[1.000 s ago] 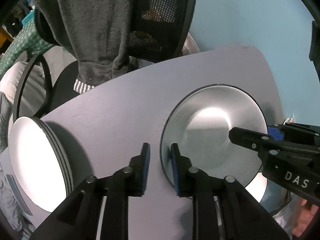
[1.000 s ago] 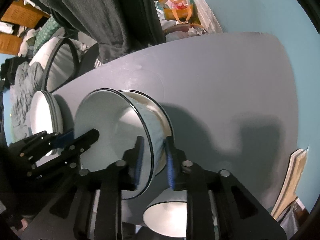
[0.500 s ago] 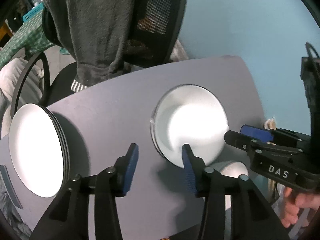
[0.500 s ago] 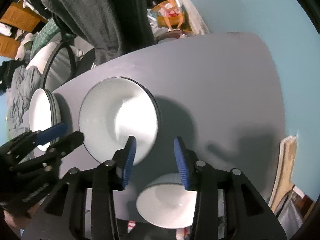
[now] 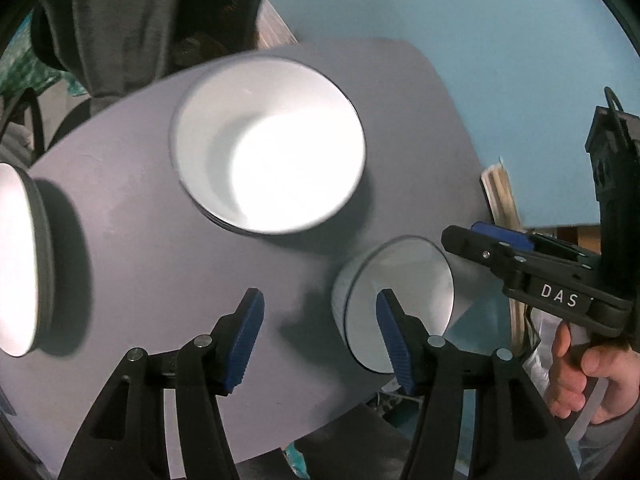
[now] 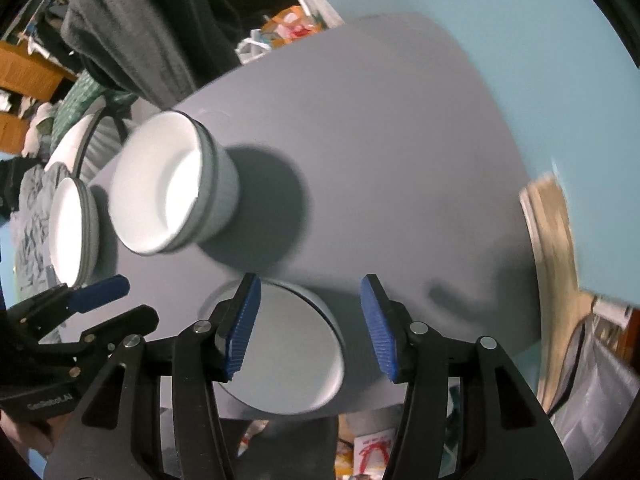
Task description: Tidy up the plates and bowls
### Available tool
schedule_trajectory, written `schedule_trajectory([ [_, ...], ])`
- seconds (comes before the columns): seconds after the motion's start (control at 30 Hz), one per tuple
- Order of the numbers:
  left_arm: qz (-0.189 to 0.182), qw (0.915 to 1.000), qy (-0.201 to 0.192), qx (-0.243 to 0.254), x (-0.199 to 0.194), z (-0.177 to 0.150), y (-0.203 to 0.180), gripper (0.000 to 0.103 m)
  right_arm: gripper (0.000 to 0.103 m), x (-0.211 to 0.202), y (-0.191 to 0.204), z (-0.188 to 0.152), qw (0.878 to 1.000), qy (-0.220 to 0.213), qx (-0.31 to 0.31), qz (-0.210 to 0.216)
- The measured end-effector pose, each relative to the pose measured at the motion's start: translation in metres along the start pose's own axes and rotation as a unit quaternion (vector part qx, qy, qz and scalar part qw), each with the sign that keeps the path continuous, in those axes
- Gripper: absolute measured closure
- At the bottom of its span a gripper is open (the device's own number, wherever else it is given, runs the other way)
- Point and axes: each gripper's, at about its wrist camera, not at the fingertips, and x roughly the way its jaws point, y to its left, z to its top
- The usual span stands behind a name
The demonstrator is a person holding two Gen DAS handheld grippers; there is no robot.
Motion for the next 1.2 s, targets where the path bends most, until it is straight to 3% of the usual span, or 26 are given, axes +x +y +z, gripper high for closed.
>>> schedule_trajectory([
  [0.33, 0.008, 0.9991, 0.032, 0.027, 0.035, -0.016, -0.023, 0.043, 0.051, 0.019, -0.021, -0.027, 1.0, 0.008, 0.028, 0.005],
  [0.83, 0.026, 0.9977, 0.054, 0.033, 0.075, -0.017, -0.028, 0.043, 0.051, 0.055, -0.023, -0.035, 0.999, 0.008, 0.034, 0.018],
  [1.0, 0.03, 0.9975, 0.057, 0.028, 0.08, -0.015, -0.027, 0.05, 0.069, 0.064, -0.026, -0.032, 0.999, 0.015, 0.034, 0.024],
  [1.13, 0.032, 0.9973, 0.058, 0.03, 0.078, -0.015, -0.028, 0.065, 0.075, 0.07, -0.027, -0.033, 0.999, 0.021, 0.034, 0.031],
  [1.17, 0.036, 0.9972, 0.058, 0.03, 0.078, -0.015, -0.028, 0.066, 0.08, 0.071, -0.027, -0.032, 0.999, 0.022, 0.034, 0.032],
  [1.2, 0.036, 0.9971, 0.058, 0.032, 0.077, -0.015, -0.028, 0.074, 0.087, 0.073, -0.028, -0.032, 0.999, 0.024, 0.035, 0.032],
])
